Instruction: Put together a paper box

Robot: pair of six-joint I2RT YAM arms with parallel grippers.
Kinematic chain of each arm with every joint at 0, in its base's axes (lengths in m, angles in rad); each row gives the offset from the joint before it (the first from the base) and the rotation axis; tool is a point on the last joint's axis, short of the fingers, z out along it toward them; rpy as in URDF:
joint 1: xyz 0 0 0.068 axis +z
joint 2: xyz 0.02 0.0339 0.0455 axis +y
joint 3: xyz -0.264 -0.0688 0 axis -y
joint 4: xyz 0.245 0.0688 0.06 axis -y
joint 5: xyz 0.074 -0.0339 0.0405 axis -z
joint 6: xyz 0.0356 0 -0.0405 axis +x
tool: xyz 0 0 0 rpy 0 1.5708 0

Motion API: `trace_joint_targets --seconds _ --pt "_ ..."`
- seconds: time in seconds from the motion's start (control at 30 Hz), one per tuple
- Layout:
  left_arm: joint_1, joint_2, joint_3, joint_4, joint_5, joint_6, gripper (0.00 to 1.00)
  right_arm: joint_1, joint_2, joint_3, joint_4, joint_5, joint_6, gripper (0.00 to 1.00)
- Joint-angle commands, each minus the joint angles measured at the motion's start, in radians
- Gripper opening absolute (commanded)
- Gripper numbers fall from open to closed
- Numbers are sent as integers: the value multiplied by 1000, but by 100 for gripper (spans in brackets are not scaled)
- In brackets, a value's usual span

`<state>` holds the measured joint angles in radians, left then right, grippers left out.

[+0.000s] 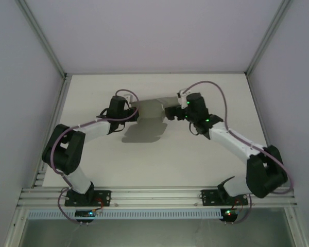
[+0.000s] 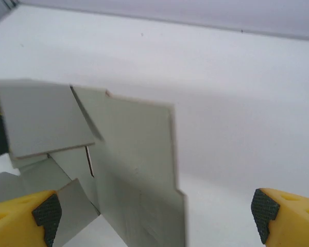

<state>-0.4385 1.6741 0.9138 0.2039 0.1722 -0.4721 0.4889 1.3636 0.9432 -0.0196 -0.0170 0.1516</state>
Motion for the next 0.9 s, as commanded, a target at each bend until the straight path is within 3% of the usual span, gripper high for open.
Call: trace_joint_targets --seconds 0.0,0.27,0.47,0.53,0.6,0.73,0.87 --pt "3 -30 8 13 23 20 0 -33 -18 -7 -101 -174 -24 92" --pt "2 -41 3 20 53 25 0 -54 80 67 -113 -291 -24 70" --pt "1 -53 -9 20 51 30 0 -52 139 119 -118 -260 -19 32" --pt "0 -53 -8 16 48 33 0 -52 146 132 -133 -239 -20 24" --pt "0 -51 -9 12 43 34 0 -51 147 139 -147 -226 -18 23" --pt "0 -48 -8 6 32 39 0 -52 136 143 -176 -206 -17 31" --pt "0 -42 -2 2 32 39 0 -51 123 144 -182 -211 -18 25"
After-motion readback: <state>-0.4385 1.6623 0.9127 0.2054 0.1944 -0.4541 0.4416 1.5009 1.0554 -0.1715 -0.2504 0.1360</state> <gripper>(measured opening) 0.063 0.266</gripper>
